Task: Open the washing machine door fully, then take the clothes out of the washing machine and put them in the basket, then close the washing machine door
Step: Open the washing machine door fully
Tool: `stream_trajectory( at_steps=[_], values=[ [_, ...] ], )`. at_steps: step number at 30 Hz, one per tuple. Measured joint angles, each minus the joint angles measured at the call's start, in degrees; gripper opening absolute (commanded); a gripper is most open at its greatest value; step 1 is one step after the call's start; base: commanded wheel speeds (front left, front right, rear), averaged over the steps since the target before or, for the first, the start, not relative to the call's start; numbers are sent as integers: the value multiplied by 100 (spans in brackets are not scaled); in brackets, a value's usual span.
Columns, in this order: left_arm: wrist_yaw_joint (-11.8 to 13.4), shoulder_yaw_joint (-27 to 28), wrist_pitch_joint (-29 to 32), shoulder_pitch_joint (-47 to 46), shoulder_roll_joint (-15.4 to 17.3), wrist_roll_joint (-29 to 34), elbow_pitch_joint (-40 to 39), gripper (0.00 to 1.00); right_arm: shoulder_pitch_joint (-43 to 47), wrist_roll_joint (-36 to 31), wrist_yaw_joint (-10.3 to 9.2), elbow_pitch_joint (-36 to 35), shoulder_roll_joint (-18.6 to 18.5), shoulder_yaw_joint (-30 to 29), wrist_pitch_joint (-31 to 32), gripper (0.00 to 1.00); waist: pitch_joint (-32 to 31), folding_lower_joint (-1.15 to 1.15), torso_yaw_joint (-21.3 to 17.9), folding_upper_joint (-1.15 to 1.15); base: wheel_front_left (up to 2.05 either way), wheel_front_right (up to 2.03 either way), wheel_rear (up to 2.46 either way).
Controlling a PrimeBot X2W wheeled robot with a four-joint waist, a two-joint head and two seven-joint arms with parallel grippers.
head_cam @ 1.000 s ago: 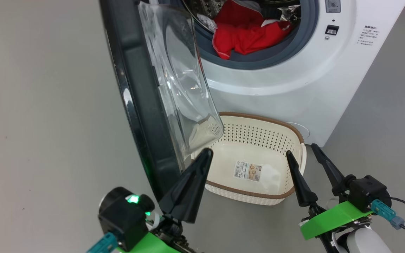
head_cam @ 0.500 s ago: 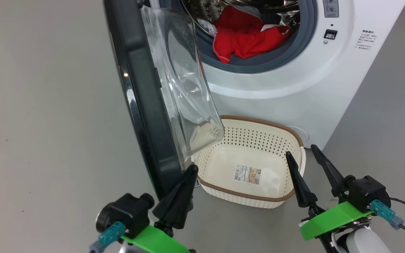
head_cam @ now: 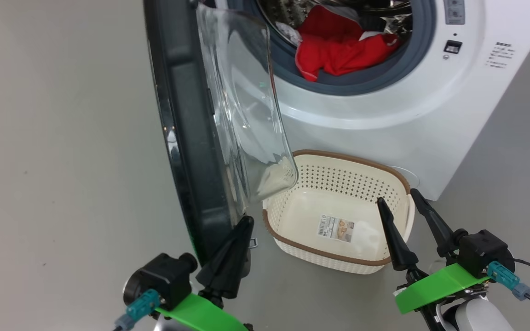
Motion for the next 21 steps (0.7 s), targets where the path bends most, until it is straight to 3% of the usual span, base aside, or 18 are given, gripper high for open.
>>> stream_trajectory(
  at_steps=[9,21],
  values=[
    [294,276,-65,10,-11,-104,-2,0,1,-92,0,13,-1,-1,0,100,73,0,312,0,0,0,0],
    [456,541,-248,41,30,-210,33,0,1,-183,0,64,-1,-1,0,100,147,0,676,0,0,0,0]
  ],
)
